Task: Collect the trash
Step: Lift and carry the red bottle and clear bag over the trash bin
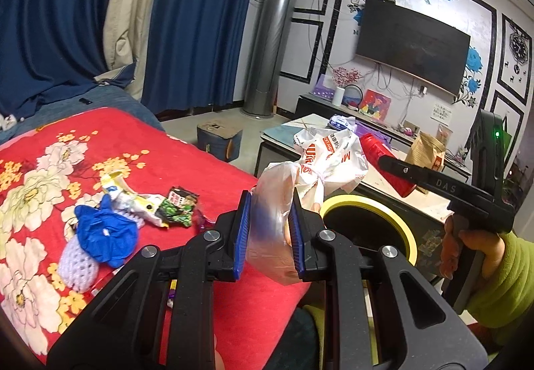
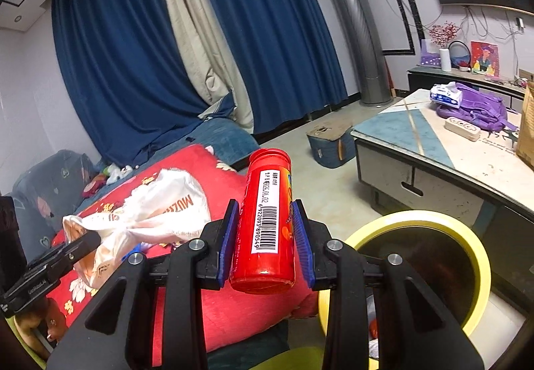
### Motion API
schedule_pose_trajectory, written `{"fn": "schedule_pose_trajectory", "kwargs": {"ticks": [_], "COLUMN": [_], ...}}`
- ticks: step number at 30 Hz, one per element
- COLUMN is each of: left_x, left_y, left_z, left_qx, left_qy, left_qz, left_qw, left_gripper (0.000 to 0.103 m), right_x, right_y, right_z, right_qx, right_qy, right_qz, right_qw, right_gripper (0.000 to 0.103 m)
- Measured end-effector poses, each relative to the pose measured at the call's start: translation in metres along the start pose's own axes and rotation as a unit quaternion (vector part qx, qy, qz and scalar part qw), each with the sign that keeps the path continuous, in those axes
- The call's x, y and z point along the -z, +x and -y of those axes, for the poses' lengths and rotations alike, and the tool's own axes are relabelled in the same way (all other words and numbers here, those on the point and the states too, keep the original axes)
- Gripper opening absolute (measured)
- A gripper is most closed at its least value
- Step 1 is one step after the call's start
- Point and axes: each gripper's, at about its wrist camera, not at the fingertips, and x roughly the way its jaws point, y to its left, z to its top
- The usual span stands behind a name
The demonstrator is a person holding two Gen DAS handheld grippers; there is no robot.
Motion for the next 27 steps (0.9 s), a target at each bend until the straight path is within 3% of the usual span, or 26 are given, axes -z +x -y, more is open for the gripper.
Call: {"fn": "schedule_pose_trajectory", "kwargs": {"ticks": [15,27], "left_x": [0.004,0.014], "left_y": [0.036,0.080], "left_z": [0.040,0.091], "left_qx": [0.035,0.077], "left_qy": [0.039,0.091], "left_qz": [-0.034,-0.068], "left_qw": [0.9981,0.9905], "left_gripper": [0.016,0.016], "right_x": [-0.005,0.001], "right_y": [-0.019,-0.024], "right_z": [0.040,0.084], "right_qx": [0.043,0.092], "right_qy": [0.031,0.065], "right_qz": [0.023,0.020], "right_qw": [0.998,0.993], "right_gripper": [0.031,0.031]}}
